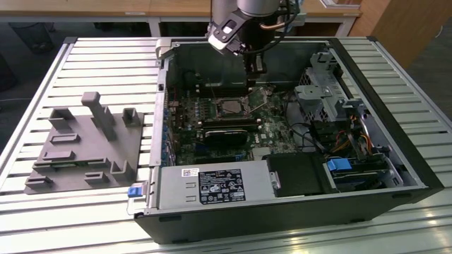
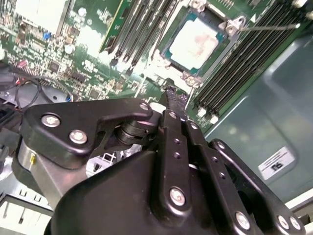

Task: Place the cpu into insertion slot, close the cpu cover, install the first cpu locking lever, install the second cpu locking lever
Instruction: 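Close the cpu cover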

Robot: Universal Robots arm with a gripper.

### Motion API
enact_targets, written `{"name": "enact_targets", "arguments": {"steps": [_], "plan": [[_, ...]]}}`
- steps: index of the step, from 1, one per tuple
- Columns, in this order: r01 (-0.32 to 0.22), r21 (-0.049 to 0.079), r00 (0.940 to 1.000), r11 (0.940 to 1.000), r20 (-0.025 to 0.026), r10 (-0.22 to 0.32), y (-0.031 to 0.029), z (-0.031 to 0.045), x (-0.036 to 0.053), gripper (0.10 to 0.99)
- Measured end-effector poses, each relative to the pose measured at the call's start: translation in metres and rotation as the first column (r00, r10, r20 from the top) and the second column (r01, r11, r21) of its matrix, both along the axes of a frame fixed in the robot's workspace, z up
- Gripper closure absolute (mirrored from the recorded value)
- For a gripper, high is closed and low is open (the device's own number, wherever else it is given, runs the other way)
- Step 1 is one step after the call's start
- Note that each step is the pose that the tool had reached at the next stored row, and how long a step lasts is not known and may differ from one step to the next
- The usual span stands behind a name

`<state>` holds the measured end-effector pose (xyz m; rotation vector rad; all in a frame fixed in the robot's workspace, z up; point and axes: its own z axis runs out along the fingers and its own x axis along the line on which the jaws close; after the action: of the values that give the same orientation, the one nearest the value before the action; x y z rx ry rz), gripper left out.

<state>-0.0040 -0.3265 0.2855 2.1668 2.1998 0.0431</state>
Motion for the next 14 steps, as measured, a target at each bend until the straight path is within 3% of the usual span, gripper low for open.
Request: {"name": "enact_targets", "arguments": {"steps": [14], "plan": [[0.000,0.000,1.0000,1.0000,0.0001,0.000,0.0001,-0.0002,0.0287,0.980]]}}
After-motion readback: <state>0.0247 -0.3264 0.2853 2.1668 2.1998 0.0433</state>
